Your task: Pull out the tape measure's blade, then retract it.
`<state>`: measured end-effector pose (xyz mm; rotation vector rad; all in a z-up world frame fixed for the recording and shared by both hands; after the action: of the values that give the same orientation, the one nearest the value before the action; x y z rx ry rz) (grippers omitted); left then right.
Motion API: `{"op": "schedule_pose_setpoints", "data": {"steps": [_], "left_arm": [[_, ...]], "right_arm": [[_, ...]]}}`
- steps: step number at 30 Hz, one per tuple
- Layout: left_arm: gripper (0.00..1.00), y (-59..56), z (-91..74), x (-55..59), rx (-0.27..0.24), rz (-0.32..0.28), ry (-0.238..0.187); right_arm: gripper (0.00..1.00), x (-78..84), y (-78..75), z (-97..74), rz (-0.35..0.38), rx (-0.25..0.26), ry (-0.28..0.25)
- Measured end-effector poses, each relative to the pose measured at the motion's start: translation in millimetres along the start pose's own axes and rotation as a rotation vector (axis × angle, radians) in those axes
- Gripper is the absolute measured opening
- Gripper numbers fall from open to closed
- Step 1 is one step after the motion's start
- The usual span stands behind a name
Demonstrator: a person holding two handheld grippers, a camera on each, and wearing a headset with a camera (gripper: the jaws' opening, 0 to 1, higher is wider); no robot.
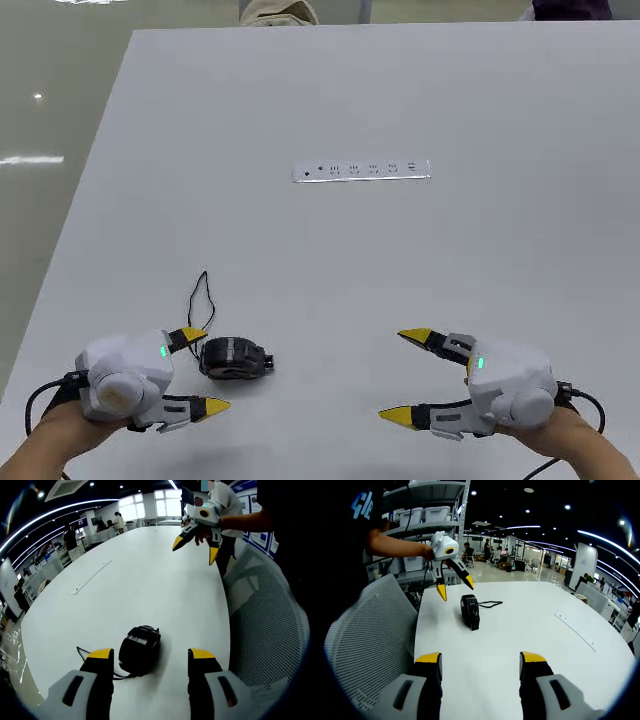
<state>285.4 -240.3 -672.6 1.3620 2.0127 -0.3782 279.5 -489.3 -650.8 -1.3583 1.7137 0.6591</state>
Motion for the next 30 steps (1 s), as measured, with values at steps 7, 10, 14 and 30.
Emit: {"op": "schedule_pose_setpoints", "data": {"steps": [7, 10, 14, 30], "left_arm": [[0.55, 5.6, 9.7, 2.5, 0.030, 0.028, 0.035], [0.55, 7.3, 13.9, 6.4, 0.047, 0.053, 0.067], [0.52, 8.8, 20.1, 13.6, 0.076, 0.102, 0.125], [0.45, 20.4, 40.8, 20.3, 0.151, 0.166, 0.186]], "right_arm": [[0.60, -0.6, -2.0, 11.7, -0.019, -0.030, 0.002], [0.59, -0.7, -2.2, 16.6, -0.029, -0.043, -0.002], [0.57, -1.5, -3.7, 23.6, -0.039, -0.056, -0.009], [0.51, -12.0, -12.5, 53.5, -0.081, -0.108, -0.017]]}}
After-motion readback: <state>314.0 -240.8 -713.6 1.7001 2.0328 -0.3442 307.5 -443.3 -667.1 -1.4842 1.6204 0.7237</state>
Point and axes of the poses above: the centre of the closed fingertips' face, and the gripper's own axes: z roughly forward along the fingers, y roughly to its left, x roughly out of its underside, the point moved 3 cm from there along -z, roughly backward along the fingers, and after that the axes turned 1 degree about y, right-handed, at the moved point
